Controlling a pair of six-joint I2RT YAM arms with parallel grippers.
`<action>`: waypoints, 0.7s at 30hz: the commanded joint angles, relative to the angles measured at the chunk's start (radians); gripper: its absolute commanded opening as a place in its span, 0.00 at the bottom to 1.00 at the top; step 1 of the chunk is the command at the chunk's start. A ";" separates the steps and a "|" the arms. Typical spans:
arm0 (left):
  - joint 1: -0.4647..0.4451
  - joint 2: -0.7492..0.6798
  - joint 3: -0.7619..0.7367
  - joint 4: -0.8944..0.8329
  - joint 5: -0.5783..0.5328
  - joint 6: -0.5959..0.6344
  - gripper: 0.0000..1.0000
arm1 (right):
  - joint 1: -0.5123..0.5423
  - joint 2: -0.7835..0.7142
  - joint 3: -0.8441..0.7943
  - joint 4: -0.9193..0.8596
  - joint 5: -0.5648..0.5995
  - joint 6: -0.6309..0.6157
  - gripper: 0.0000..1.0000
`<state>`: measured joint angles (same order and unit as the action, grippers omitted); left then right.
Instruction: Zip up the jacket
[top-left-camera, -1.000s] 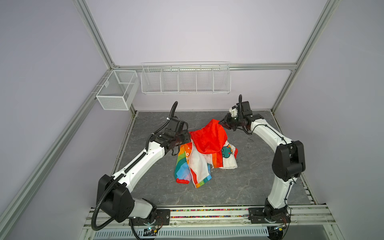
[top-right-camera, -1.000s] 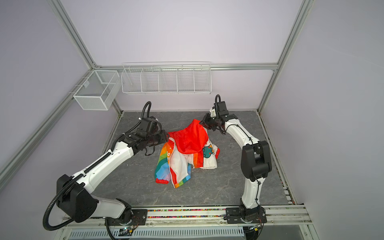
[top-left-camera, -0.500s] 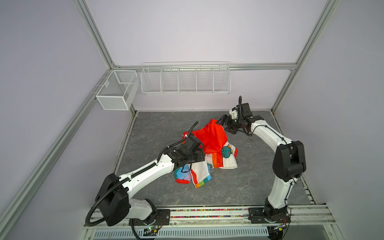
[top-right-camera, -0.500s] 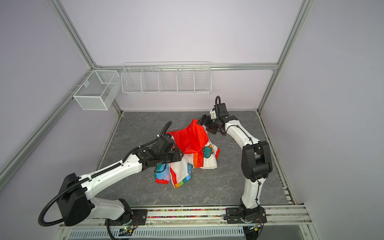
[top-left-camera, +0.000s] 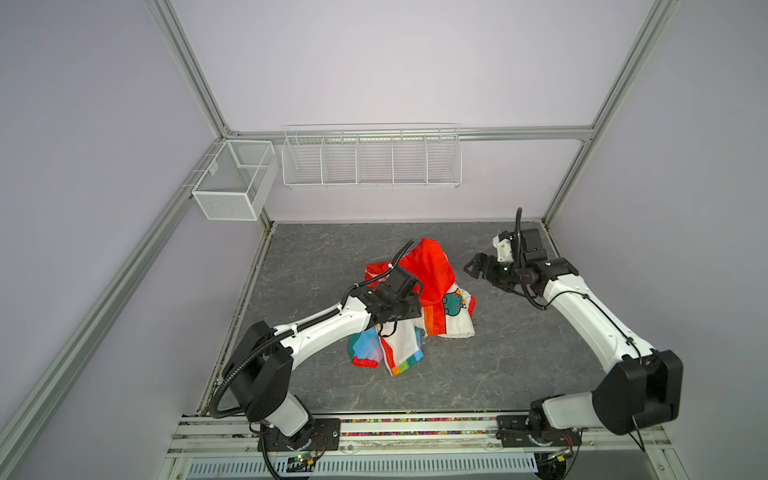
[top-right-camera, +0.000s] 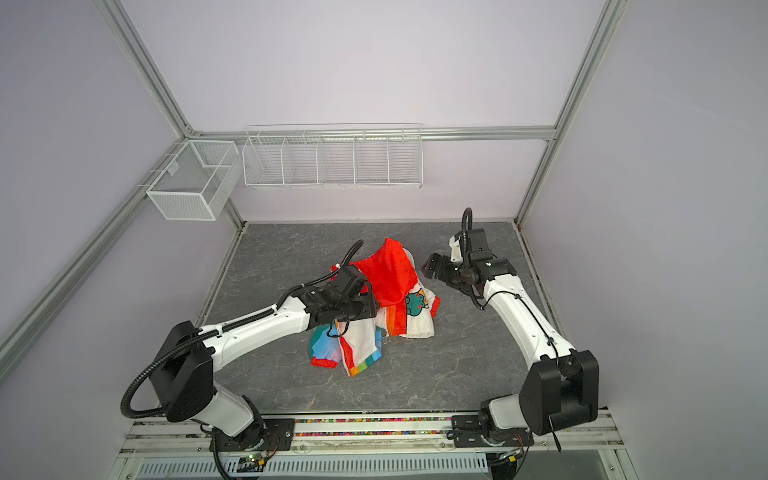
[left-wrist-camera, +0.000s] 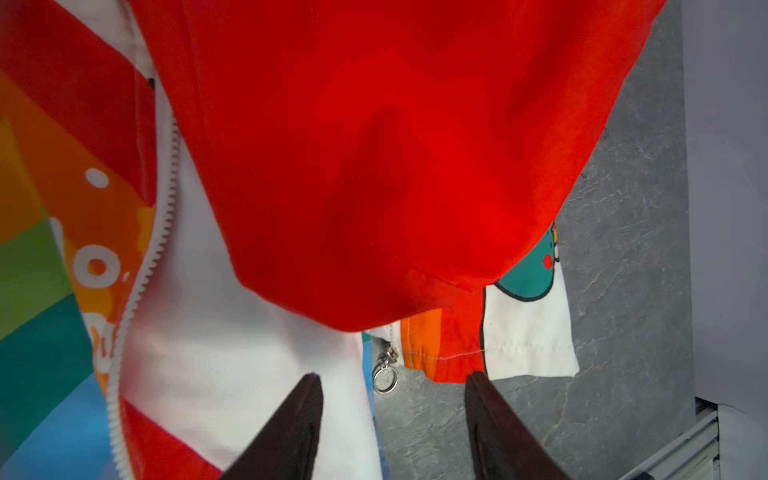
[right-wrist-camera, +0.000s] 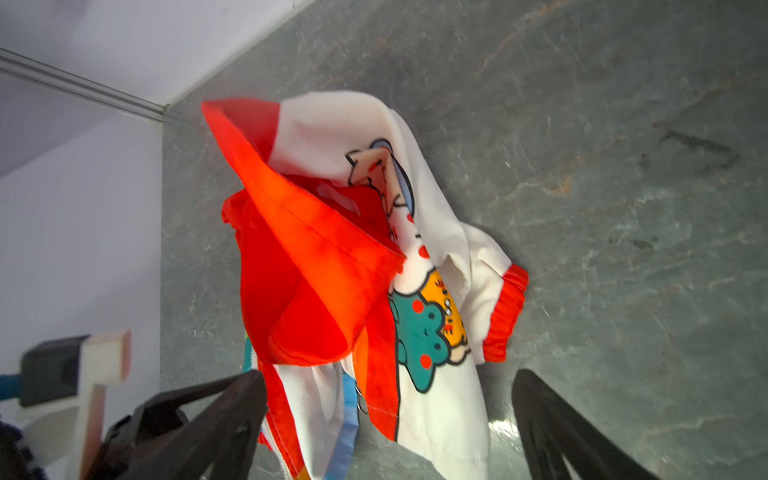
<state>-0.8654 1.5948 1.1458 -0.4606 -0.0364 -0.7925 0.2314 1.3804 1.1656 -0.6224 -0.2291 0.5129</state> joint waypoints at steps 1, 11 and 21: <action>-0.001 0.056 0.067 0.032 -0.007 -0.003 0.57 | 0.003 -0.068 -0.087 -0.054 0.016 -0.042 0.95; 0.001 0.260 0.259 -0.105 -0.066 0.088 0.55 | 0.003 -0.172 -0.149 -0.094 0.018 -0.049 0.97; 0.007 0.341 0.399 -0.188 -0.097 0.148 0.00 | 0.005 -0.155 -0.164 -0.067 -0.013 -0.037 0.96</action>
<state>-0.8642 1.9434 1.4887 -0.5953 -0.0998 -0.6788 0.2314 1.2209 1.0252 -0.6952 -0.2260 0.4850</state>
